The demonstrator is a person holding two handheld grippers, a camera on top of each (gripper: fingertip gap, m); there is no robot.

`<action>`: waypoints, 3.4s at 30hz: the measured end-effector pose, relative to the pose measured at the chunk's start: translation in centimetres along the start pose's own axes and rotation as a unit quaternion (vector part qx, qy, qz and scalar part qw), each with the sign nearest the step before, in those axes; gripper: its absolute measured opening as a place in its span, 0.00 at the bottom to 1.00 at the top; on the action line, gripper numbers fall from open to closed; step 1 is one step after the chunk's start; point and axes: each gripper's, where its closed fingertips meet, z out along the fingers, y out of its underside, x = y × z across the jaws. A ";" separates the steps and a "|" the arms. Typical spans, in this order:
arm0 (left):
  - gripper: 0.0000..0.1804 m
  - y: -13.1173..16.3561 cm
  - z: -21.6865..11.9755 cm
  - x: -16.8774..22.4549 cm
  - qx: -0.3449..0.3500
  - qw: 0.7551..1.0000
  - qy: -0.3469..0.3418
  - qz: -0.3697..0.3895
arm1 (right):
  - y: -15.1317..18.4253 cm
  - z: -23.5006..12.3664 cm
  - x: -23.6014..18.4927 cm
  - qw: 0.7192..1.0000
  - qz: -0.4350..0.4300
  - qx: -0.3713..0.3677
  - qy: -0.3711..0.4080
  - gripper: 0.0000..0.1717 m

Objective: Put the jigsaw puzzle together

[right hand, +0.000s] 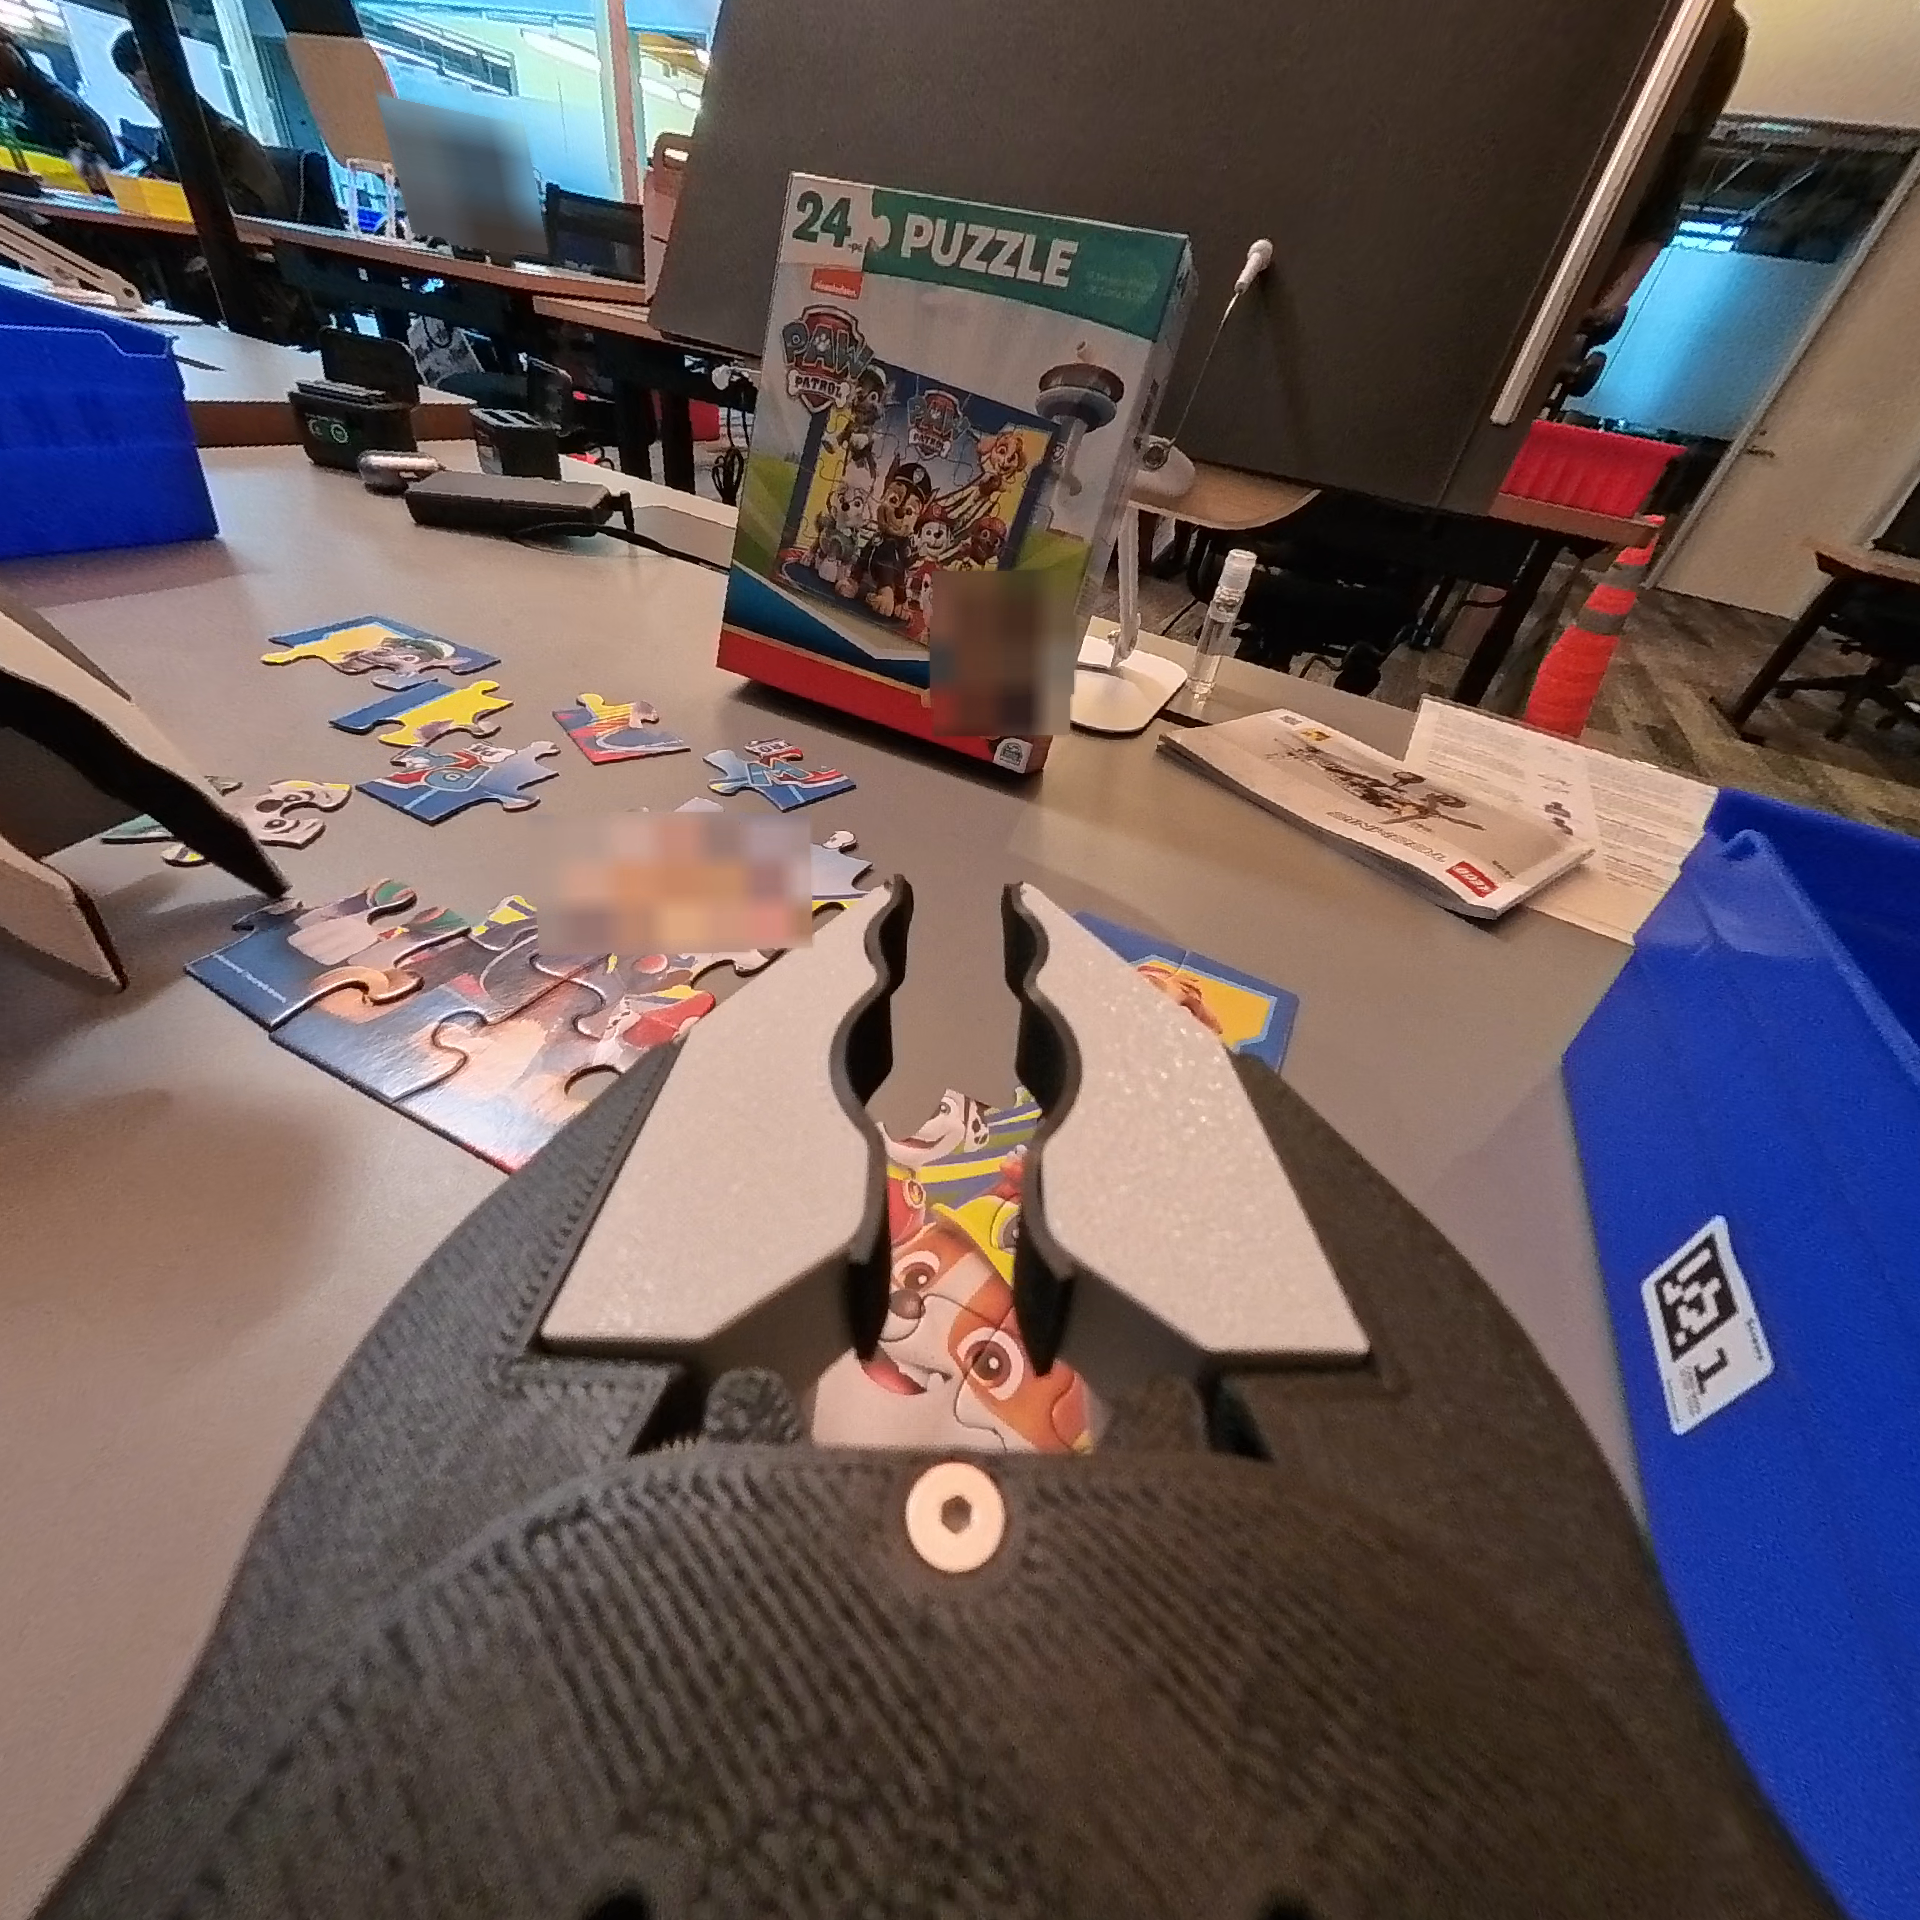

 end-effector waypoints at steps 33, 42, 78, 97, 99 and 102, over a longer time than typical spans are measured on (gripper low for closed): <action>0.05 -3.0 3.4 -0.1 -0.006 0.996 -0.073 0.041 | 0.0 0.0 0.0 1.000 0.001 0.000 -0.001 0.09; 0.06 -3.0 3.5 -0.1 -0.007 0.996 -0.089 0.029 | 0.0 0.0 0.0 1.000 0.001 0.000 -0.001 0.09; 0.09 -2.6 1.9 -0.4 0.035 0.990 -0.131 0.038 | -0.1 0.0 0.0 1.000 0.002 0.004 -0.001 0.09; 0.20 -7.7 -5.9 0.2 0.362 0.929 -0.061 0.048 | 0.1 0.2 0.0 1.000 -0.002 -0.004 0.004 0.10; 0.20 -7.7 -6.0 0.2 0.368 0.927 -0.061 0.051 | 0.2 0.3 -0.1 1.000 -0.008 -0.008 0.005 0.10; 0.20 -7.6 -5.9 0.1 0.367 0.927 -0.055 0.046 | 0.4 0.5 -0.2 1.000 -0.019 -0.014 0.006 0.10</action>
